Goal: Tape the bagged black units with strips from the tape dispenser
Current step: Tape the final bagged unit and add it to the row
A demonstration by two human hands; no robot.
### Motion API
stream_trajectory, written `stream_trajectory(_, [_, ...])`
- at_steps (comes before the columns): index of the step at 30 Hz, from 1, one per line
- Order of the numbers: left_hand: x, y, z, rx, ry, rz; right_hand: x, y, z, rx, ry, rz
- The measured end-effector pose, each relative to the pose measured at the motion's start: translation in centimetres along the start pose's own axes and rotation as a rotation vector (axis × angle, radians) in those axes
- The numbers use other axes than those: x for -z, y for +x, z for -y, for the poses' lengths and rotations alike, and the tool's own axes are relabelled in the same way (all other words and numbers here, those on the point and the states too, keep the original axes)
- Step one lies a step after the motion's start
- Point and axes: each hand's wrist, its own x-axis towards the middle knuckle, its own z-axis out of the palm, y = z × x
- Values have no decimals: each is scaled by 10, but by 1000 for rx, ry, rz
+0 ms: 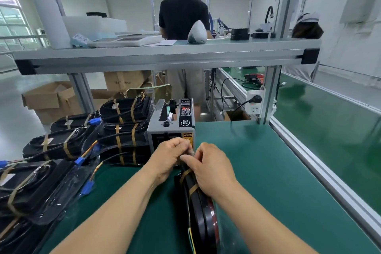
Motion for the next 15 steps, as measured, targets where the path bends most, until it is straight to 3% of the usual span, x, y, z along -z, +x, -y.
stream_trajectory(4, [-13, 7, -3, 42, -1, 19, 1, 0, 1, -9, -39, -2])
stream_trajectory(9, [-21, 5, -1, 69, 37, -135, 4, 3, -5, -7, -98, 25])
stream_trajectory(12, [-15, -7, 12, 83, 123, -297, 4, 3, -7, -30, -88, 15])
stream_trajectory(15, [-3, -14, 22, 168, -31, -530, 1, 3, -6, -41, -74, 7])
